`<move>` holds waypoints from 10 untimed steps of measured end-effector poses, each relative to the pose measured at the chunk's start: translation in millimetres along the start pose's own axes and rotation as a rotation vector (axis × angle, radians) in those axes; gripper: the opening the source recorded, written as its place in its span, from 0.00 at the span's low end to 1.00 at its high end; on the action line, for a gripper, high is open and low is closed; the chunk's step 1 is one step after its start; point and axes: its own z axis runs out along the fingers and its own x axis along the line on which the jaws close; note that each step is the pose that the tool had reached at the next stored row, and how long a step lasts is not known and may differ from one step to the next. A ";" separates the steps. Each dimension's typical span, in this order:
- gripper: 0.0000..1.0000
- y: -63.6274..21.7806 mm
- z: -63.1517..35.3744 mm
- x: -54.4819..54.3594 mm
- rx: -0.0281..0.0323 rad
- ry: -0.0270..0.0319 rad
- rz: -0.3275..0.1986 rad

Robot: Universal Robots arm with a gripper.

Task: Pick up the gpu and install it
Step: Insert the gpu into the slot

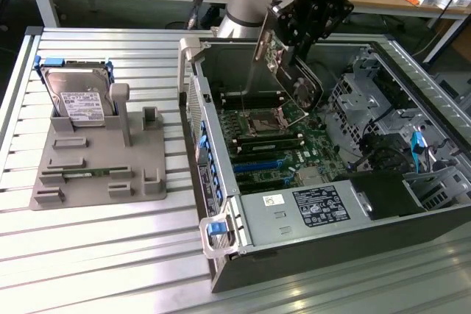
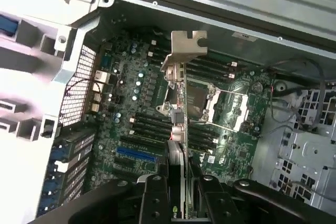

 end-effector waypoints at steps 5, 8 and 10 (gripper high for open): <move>0.26 -0.1 7.4 0.2 -0.0056 0.0042 -0.191; 0.26 -0.3 12.3 0.4 -0.0092 0.0069 -0.311; 0.26 -0.3 14.5 0.4 -0.0107 0.0081 -0.363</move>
